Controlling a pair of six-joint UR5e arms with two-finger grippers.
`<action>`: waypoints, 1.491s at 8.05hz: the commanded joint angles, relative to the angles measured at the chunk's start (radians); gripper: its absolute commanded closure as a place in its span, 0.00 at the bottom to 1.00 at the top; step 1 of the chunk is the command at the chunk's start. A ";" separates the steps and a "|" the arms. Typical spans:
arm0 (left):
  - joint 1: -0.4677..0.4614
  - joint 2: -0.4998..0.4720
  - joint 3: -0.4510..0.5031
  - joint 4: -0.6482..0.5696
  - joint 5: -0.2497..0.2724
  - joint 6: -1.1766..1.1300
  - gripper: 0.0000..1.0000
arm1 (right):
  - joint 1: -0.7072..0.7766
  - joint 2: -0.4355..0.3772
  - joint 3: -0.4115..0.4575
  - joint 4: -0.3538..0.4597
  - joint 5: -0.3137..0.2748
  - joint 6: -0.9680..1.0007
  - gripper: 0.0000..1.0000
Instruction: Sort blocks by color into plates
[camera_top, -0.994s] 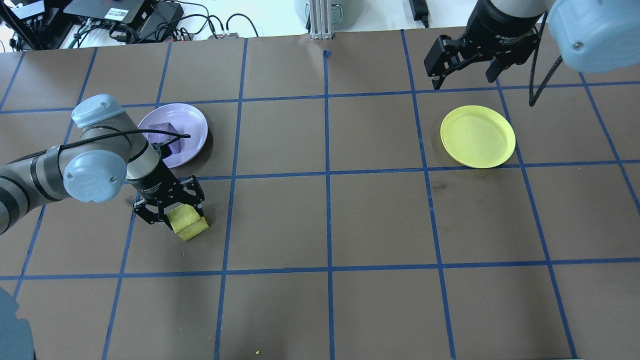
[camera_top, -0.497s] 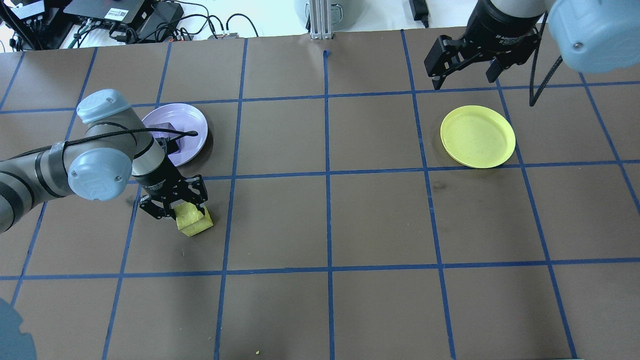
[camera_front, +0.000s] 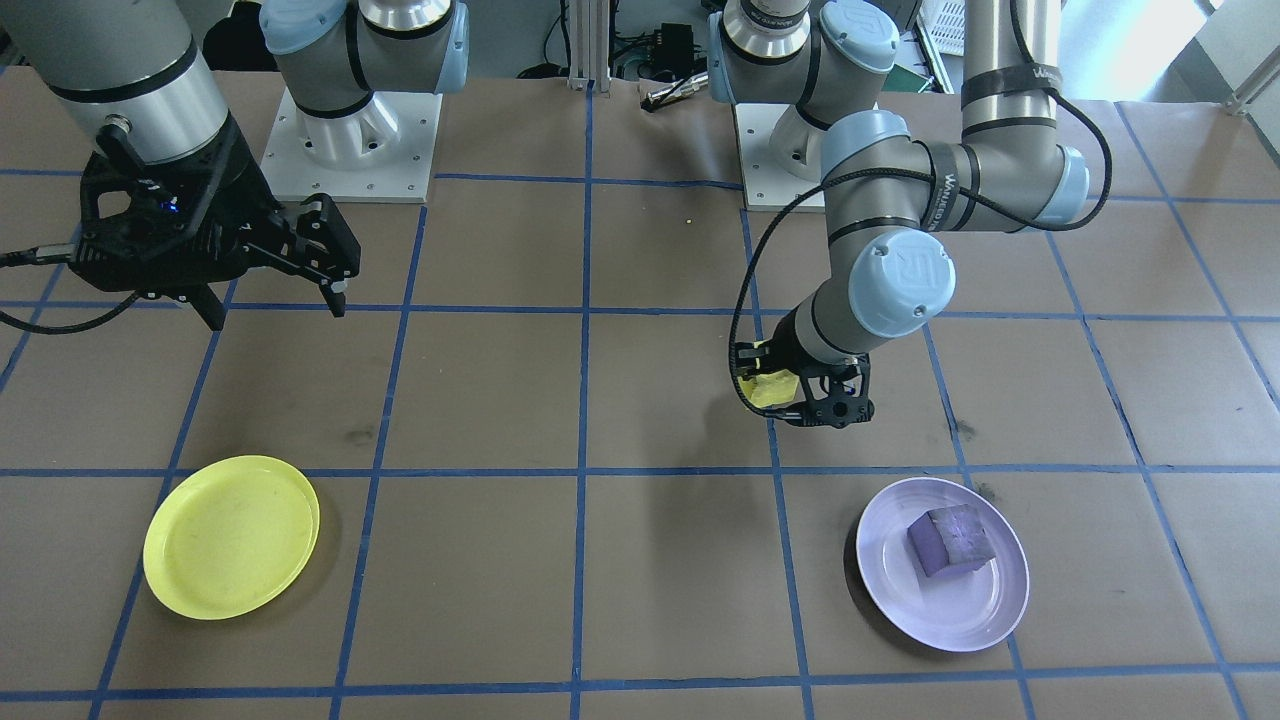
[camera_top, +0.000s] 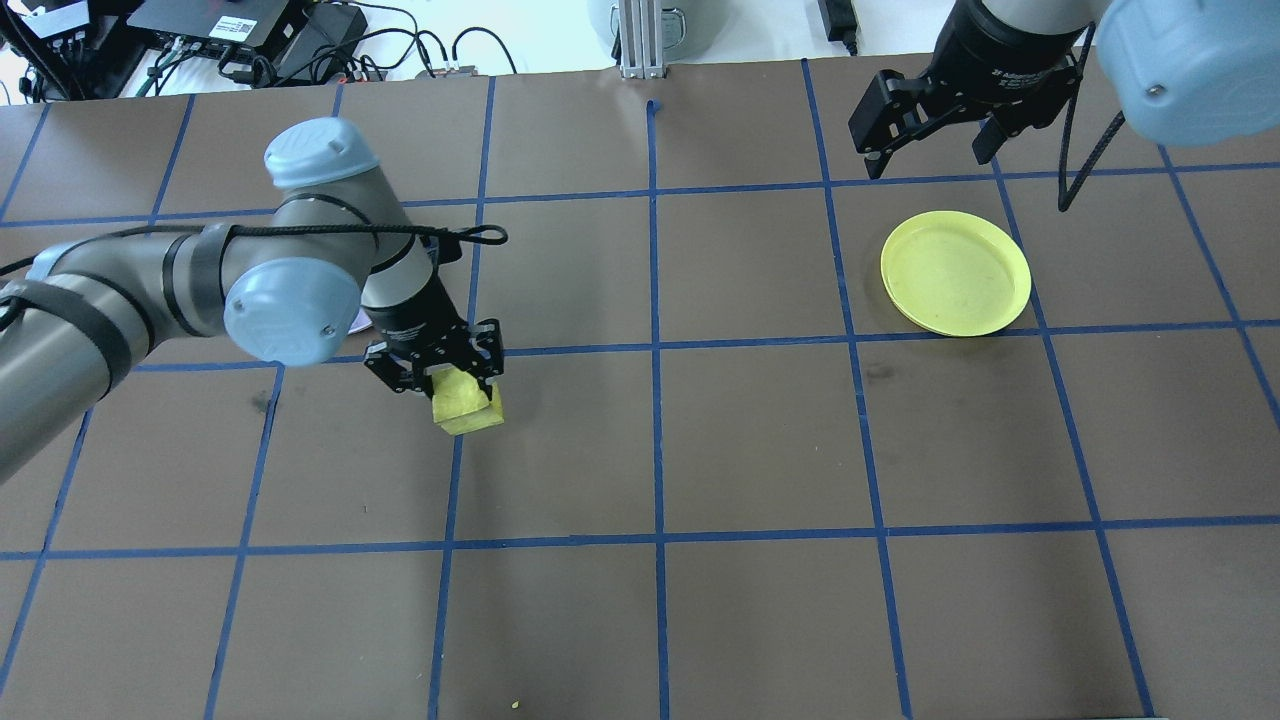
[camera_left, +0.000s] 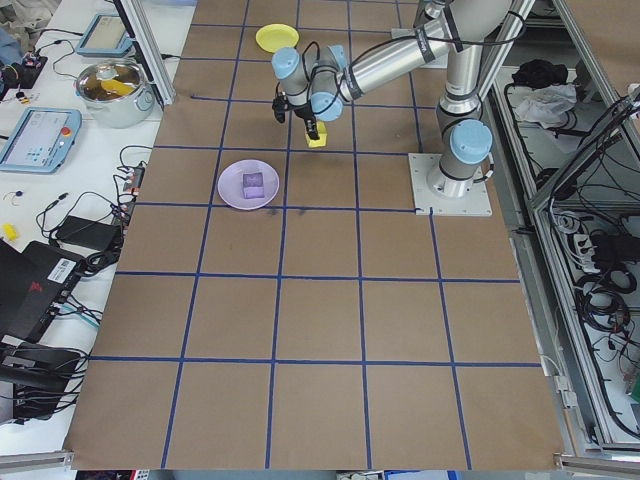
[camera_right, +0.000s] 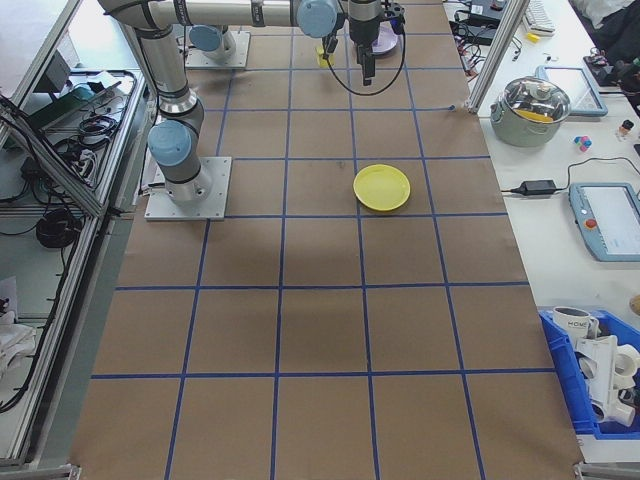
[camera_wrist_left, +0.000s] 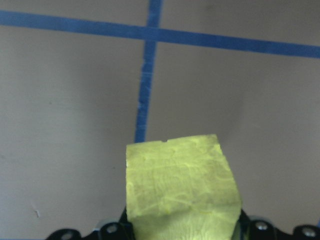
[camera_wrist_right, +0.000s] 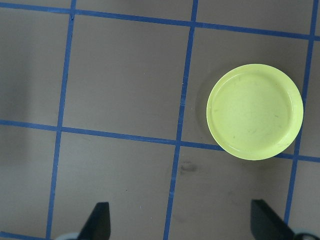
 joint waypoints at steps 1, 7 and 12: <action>-0.179 -0.020 0.205 -0.148 -0.079 -0.052 1.00 | 0.000 0.000 0.000 -0.011 0.000 -0.009 0.00; -0.405 -0.201 0.247 0.097 -0.092 -0.098 1.00 | -0.029 0.000 0.000 -0.012 -0.003 -0.093 0.00; -0.460 -0.259 0.256 0.147 -0.147 -0.130 1.00 | -0.069 0.000 0.000 0.003 -0.002 -0.101 0.00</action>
